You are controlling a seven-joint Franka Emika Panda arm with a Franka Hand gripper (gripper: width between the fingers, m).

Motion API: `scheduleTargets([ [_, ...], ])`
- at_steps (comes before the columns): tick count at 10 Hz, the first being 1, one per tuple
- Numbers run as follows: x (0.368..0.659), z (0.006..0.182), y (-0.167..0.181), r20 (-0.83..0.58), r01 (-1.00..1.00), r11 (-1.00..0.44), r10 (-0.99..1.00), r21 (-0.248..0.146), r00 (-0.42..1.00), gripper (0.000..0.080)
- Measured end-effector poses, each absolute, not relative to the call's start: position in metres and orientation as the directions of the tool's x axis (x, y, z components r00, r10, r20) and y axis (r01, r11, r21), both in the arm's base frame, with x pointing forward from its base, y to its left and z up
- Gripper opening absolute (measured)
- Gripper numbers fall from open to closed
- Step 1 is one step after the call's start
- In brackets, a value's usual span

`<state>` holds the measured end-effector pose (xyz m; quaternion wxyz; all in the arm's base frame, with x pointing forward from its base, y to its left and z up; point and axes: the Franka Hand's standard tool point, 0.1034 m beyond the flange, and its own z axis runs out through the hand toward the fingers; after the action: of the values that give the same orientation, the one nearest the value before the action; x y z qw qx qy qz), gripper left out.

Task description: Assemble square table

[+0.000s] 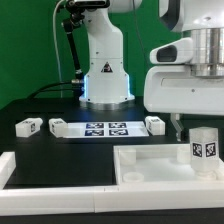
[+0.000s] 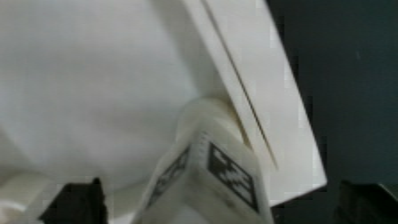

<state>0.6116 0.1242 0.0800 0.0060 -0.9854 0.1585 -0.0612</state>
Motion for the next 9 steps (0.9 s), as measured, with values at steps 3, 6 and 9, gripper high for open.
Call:
scheduleTargets([
  [3, 0.6123, 0.0791, 0.1184, 0.156, -0.029, -0.999, -0.025, 0.019, 0.987, 0.0648],
  [6, 0.612, 0.0783, 0.117, 0.142, 0.144, -0.989, 0.149, 0.045, 0.979, 0.0648],
  [9, 0.6146, 0.077, 0.1179, 0.11, 0.184, -0.982, 0.188, 0.047, 0.976, 0.0648],
])
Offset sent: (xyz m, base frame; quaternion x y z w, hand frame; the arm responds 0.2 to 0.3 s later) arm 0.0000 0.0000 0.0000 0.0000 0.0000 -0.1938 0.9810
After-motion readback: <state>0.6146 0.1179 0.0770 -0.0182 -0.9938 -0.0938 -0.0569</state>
